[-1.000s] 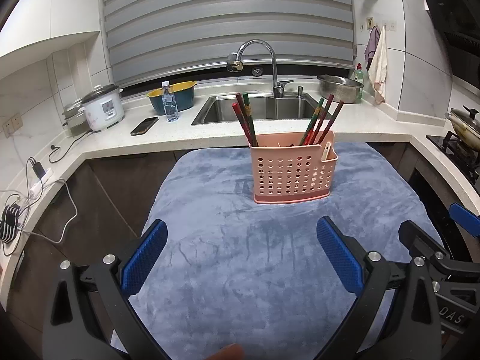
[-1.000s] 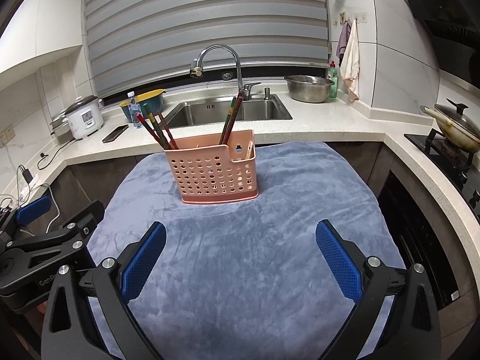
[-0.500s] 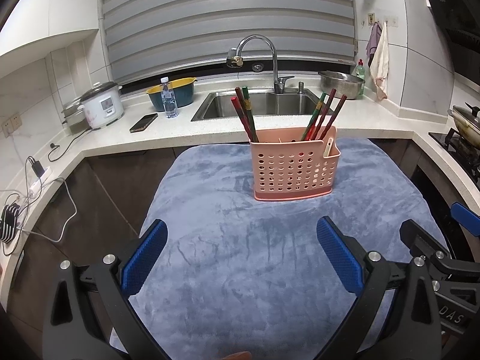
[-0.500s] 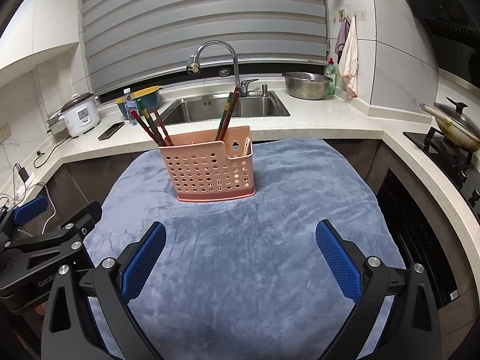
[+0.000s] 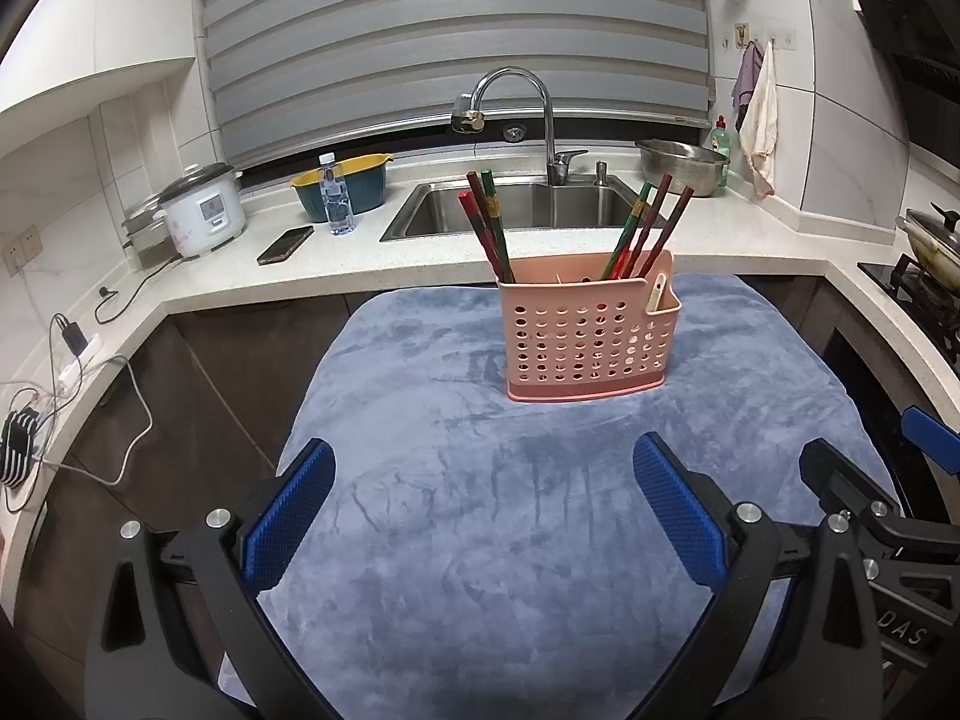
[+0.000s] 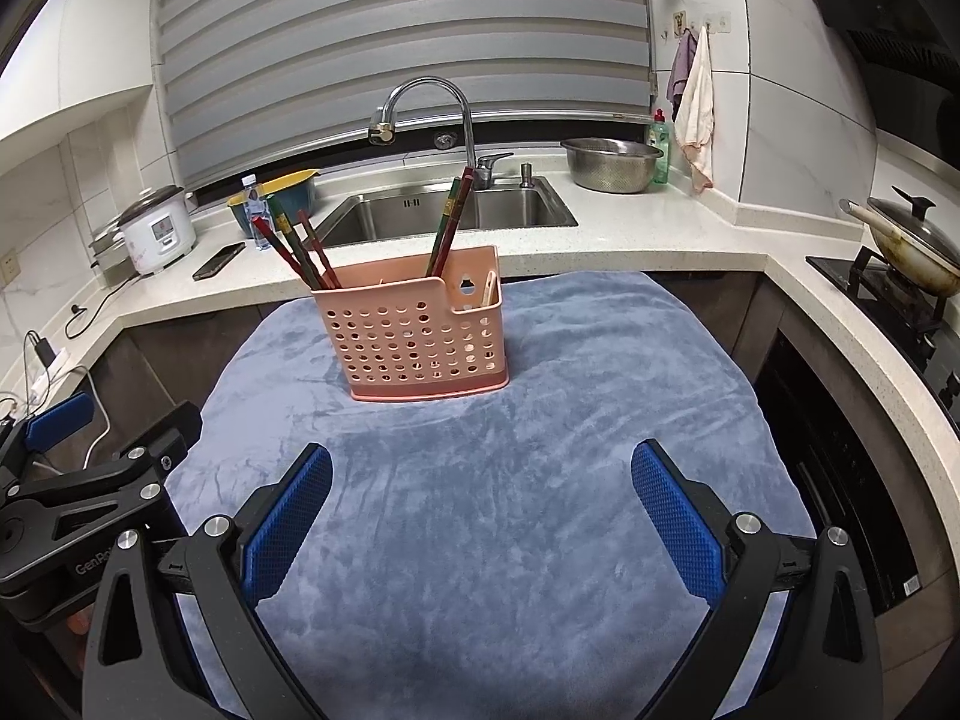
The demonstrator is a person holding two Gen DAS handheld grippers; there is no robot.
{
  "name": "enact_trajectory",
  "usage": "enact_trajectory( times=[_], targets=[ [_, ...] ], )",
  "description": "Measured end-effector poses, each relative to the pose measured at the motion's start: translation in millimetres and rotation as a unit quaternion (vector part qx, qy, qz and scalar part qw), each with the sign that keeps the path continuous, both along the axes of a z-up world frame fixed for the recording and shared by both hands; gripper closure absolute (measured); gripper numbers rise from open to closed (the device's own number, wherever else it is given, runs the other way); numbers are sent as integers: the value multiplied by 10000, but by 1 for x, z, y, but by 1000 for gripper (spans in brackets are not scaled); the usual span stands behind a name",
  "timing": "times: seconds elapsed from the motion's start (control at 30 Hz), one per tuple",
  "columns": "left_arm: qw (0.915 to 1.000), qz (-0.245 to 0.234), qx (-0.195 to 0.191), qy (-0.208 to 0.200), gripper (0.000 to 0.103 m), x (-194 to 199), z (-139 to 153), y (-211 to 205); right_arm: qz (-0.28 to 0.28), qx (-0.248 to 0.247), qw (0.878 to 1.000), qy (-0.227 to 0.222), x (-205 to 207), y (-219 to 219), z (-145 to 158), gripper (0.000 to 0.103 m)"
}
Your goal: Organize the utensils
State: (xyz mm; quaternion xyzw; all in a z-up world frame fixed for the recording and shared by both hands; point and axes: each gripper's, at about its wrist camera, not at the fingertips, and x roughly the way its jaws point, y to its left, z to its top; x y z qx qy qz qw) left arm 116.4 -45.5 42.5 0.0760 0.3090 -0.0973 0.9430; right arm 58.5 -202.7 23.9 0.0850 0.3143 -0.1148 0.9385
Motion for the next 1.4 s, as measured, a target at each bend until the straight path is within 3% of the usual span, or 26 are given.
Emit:
enact_trajectory(
  times=[1.4],
  targets=[
    [10000,14,21,11,8,-1,-2,4,1,-91,9999,44,-1,5,4,6]
  ],
)
